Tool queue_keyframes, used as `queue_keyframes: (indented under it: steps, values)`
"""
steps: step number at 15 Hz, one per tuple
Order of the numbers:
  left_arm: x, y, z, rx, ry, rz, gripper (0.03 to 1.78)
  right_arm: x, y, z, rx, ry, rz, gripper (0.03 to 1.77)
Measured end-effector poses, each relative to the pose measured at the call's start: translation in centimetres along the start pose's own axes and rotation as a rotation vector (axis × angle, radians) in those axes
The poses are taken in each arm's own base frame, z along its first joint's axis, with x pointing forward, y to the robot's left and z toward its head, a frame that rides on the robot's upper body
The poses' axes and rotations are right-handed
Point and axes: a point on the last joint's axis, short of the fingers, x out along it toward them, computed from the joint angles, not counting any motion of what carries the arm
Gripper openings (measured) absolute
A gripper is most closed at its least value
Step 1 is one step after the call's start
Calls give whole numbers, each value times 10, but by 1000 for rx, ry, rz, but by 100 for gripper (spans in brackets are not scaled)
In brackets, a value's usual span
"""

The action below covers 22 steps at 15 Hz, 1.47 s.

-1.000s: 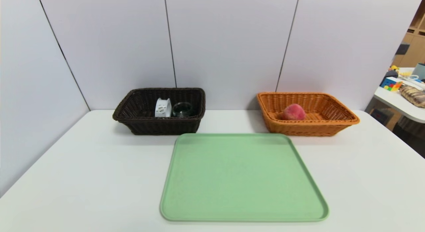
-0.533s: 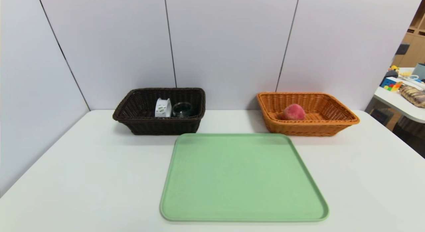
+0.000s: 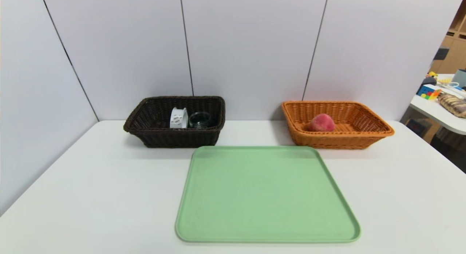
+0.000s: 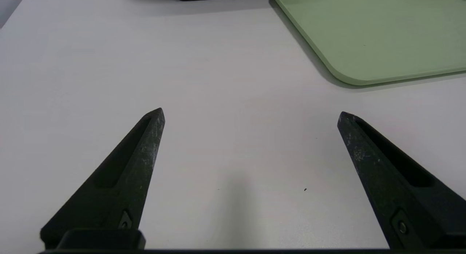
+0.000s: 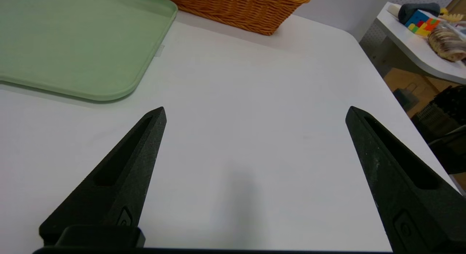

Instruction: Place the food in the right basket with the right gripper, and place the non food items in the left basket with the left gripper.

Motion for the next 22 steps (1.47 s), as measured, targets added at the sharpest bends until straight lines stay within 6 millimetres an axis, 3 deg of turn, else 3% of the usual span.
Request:
queue_keyframes:
  steps: [5,11,22]
  values:
    - [-3,1,-2,15,-40,57,169,-5,1,-2,-4,-22,-5,170]
    - [-3,5,-14,61,-54,245,169,-7,1,-2,-8,-45,-9,170]
    - [-2,6,-18,65,-94,245,169,-10,1,-3,-18,-111,-27,170]
